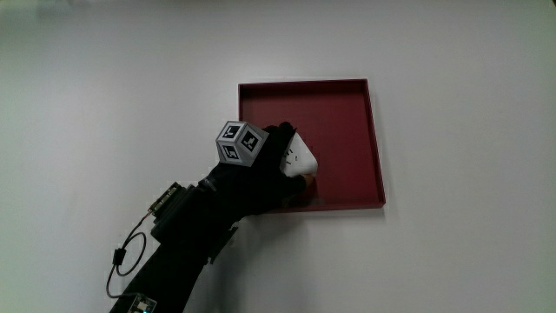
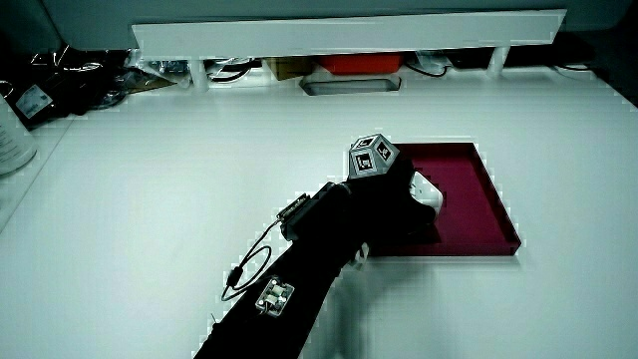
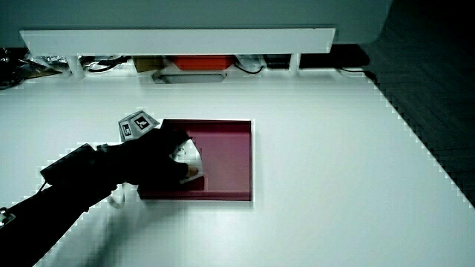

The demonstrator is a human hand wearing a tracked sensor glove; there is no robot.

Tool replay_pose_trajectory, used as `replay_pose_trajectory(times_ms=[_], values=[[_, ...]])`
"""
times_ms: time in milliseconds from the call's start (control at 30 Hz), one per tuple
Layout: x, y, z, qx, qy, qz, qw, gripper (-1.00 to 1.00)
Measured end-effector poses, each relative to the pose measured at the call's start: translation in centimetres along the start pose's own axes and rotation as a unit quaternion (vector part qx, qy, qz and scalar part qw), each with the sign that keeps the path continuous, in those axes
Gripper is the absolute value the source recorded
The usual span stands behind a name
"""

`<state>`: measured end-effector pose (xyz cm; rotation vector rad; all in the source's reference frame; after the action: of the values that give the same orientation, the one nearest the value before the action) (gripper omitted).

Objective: Place socket

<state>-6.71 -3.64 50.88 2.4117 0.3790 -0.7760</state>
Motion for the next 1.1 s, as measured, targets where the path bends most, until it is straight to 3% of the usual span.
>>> replay_pose_trajectory(times_ms=[100, 167, 500, 667, 733, 800, 833, 900, 933, 967, 1000, 1033, 1067, 1100], values=[[0.3, 0.0, -0.1, -0.008, -0.011, 0.002, 0.9999, 0.0], [0.1, 0.2, -0.4, -0.004, 0.002, -0.001, 1.0, 0.0], [-0.1, 0.0, -0.6, -0.008, -0.006, 0.01, 0.9999, 0.0], [-0.5, -0.2, -0.7, -0.016, -0.004, 0.007, 0.9998, -0.29], [-0.8, -0.5, -0.4, -0.012, -0.022, -0.006, 0.9997, -0.41], [-0.7, -1.0, 0.4, -0.006, -0.012, -0.016, 0.9998, -0.53], [-1.1, -1.1, 0.4, -0.006, -0.034, -0.031, 0.9989, -0.59], [-1.5, -1.7, 1.2, 0.002, -0.028, -0.058, 0.9979, -0.71], [-1.7, -2.0, 1.6, 0.001, -0.043, -0.051, 0.9977, -0.76], [-2.1, -2.2, 2.0, 0.029, -0.02, -0.099, 0.9944, -0.82], [-2.2, -2.6, 2.8, 0.055, -0.005, -0.153, 0.9868, -0.88], [-1.7, -3.7, 4.0, 0.009, -0.054, -0.063, 0.9965, -0.94], [-1.6, -4.3, 4.6, 0.008, -0.074, -0.058, 0.9955, -1.0], [-2.5, -4.3, 4.0, -0.021, -0.227, -0.075, 0.9709, -1.0]])
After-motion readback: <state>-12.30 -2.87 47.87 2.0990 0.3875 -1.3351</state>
